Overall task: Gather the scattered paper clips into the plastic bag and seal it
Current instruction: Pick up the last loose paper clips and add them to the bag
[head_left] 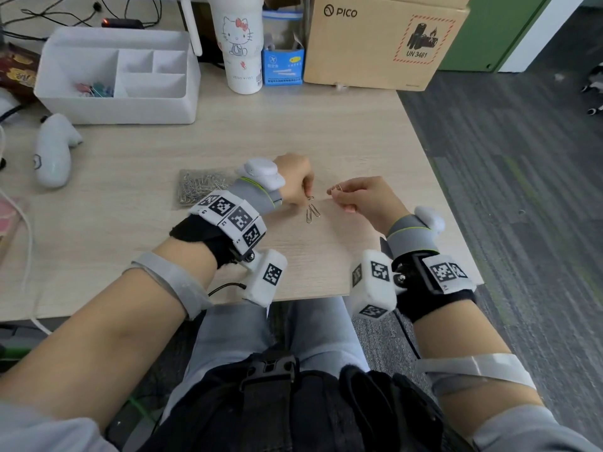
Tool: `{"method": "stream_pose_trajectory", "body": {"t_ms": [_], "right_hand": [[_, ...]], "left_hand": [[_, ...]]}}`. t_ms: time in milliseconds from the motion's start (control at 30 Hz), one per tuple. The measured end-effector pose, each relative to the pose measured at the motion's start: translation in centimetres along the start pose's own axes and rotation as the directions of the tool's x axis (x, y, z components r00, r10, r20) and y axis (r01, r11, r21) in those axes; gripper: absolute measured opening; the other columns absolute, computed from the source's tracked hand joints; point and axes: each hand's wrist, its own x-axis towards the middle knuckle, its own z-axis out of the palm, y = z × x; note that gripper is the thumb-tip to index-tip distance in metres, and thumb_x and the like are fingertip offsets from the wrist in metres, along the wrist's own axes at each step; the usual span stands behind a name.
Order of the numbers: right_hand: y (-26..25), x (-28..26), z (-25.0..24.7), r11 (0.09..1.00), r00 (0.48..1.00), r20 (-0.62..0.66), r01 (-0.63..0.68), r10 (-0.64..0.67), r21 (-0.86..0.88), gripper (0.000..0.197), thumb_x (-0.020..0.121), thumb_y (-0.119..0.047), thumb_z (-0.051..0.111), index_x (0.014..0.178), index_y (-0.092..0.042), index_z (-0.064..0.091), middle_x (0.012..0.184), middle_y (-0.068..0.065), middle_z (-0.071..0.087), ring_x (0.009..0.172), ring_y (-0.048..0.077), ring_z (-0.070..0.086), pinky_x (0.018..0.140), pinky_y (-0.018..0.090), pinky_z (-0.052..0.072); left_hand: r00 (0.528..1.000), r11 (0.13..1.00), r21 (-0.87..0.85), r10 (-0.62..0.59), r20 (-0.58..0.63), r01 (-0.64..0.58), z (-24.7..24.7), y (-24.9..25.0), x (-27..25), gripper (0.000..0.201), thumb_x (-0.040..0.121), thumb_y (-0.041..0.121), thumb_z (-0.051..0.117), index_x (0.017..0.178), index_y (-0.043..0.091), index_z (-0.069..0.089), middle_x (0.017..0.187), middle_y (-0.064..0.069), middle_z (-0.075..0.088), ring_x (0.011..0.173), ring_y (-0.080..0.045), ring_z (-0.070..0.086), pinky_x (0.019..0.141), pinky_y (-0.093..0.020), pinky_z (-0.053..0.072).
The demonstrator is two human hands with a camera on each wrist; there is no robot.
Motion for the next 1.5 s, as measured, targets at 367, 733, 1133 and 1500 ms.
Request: {"method": "stream_pose_trajectory", "body": {"t_ms": [367, 733, 1133, 1500], "right_hand": [[-1.3, -0.3, 0.7, 0.514, 0.942, 0.202, -0.316, 0.267, 0.797, 0.024, 0.088, -0.005, 0.033, 0.074, -0.003, 0.053, 0.059, 0.006, 0.053, 0.046, 0.015, 0.053, 0.044, 0.017, 0.047], [-0.6, -0.6, 0.6, 0.352, 0.959, 0.12, -0.208, 0.256, 0.913, 0.031, 0.092, -0.017, 0.042, 0.092, 0.01, 0.058, 0.077, 0.024, 0.07, 0.068, 0.033, 0.071, 0.069, 0.03, 0.058], [-0.2, -0.7, 0.3, 0.344, 0.962, 0.117, -0.199, 0.246, 0.918, 0.03, 0.094, -0.011, 0.038, 0.092, 0.012, 0.057, 0.081, 0.028, 0.069, 0.071, 0.038, 0.07, 0.075, 0.036, 0.057], [-0.2, -1.0, 0.8, 0.427, 0.932, 0.247, -0.344, 0.267, 0.836, 0.038, 0.097, -0.018, 0.034, 0.097, 0.014, 0.054, 0.082, 0.029, 0.068, 0.072, 0.039, 0.07, 0.078, 0.042, 0.054]], "left_hand": [[1.0, 0.999, -0.041, -0.006, 0.011, 0.007, -0.6, -1.4, -0.1, 0.017, 0.07, 0.007, 0.073, 0.087, 0.006, 0.071, 0.091, -0.01, 0.072, 0.079, -0.018, 0.061, 0.071, -0.026, 0.048], [1.0, 0.994, -0.107, 0.005, -0.019, -0.007, 0.2, -1.5, 0.4, 0.012, 0.076, 0.01, 0.067, 0.087, 0.005, 0.068, 0.088, -0.011, 0.068, 0.077, -0.016, 0.054, 0.076, -0.03, 0.047], [0.998, 1.0, -0.006, -0.02, 0.066, 0.021, 0.6, -0.3, 0.8, 0.015, 0.083, 0.019, 0.063, 0.092, 0.008, 0.069, 0.097, -0.008, 0.07, 0.079, -0.017, 0.055, 0.071, -0.026, 0.039], [0.985, 0.965, -0.199, 0.16, -0.063, -0.169, -0.4, 1.1, 1.1, 0.018, 0.086, 0.018, 0.06, 0.095, 0.002, 0.063, 0.096, -0.011, 0.062, 0.082, -0.015, 0.048, 0.068, -0.022, 0.032]]}}
